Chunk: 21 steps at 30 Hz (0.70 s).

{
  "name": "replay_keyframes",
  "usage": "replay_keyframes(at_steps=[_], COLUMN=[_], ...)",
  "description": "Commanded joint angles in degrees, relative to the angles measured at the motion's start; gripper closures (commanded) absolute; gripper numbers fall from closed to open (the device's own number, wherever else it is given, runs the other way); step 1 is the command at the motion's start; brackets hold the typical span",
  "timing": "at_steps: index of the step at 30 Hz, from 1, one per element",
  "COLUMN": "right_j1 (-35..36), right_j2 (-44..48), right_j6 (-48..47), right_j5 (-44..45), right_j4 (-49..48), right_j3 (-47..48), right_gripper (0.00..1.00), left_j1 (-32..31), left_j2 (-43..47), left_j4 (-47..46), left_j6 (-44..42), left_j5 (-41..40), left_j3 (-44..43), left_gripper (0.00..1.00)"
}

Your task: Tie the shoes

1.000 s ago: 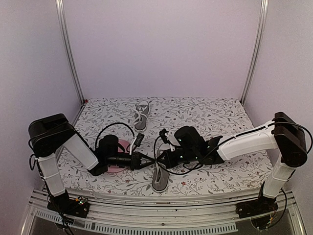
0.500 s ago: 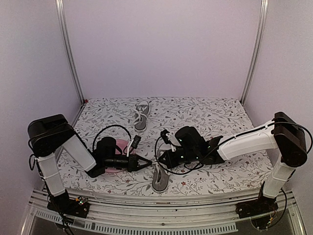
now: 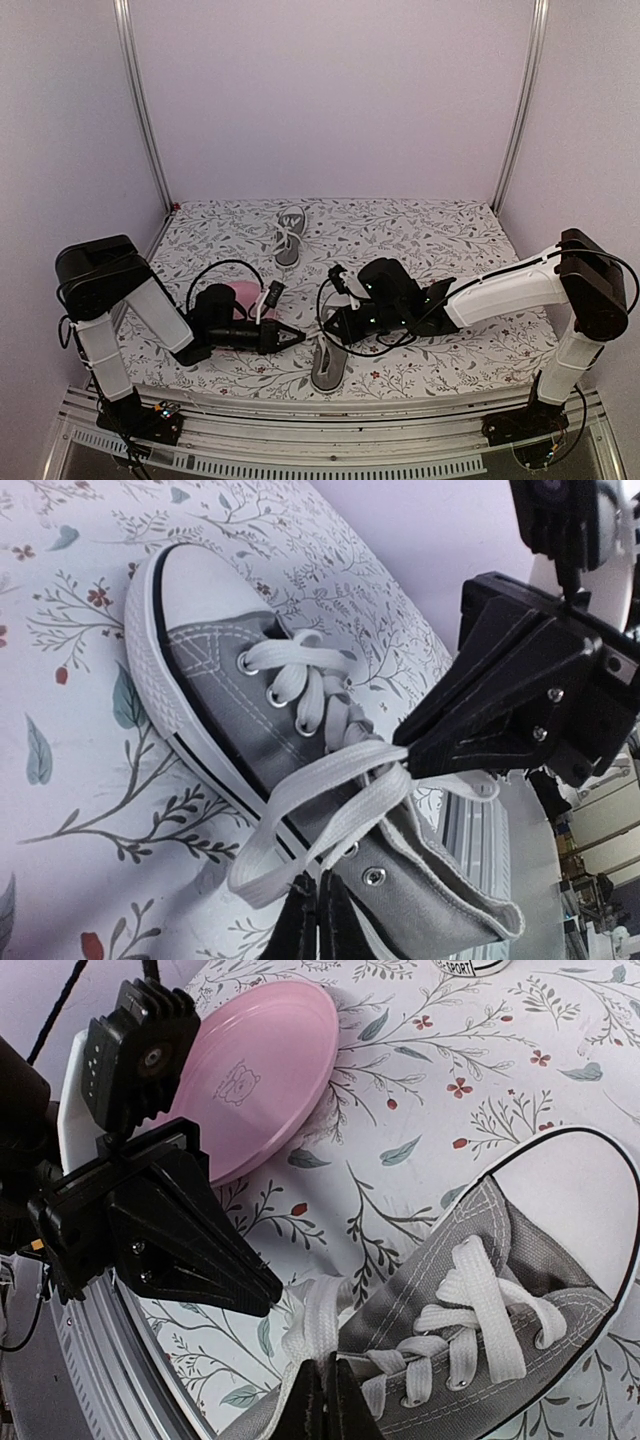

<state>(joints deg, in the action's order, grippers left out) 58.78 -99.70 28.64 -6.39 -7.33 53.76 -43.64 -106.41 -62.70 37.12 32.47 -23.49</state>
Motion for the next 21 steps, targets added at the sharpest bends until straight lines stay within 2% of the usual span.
replay_keyframes(at_steps=[1, 21], right_j1=[-0.7, -0.7], right_j2=[1.4, 1.6], right_j6=[0.3, 0.4], right_j5=[-0.3, -0.2], right_j4=[0.2, -0.1], right_j3=[-0.8, -1.0], right_gripper=[0.97, 0.98], left_j1=[0.6, 0.2], left_j2=[1.1, 7.3], left_j4=[1.8, 10.5], left_j6=[-0.2, -2.4], left_j5=[-1.8, -7.8], left_j3=[1.8, 4.8], left_gripper=[1.00, 1.00])
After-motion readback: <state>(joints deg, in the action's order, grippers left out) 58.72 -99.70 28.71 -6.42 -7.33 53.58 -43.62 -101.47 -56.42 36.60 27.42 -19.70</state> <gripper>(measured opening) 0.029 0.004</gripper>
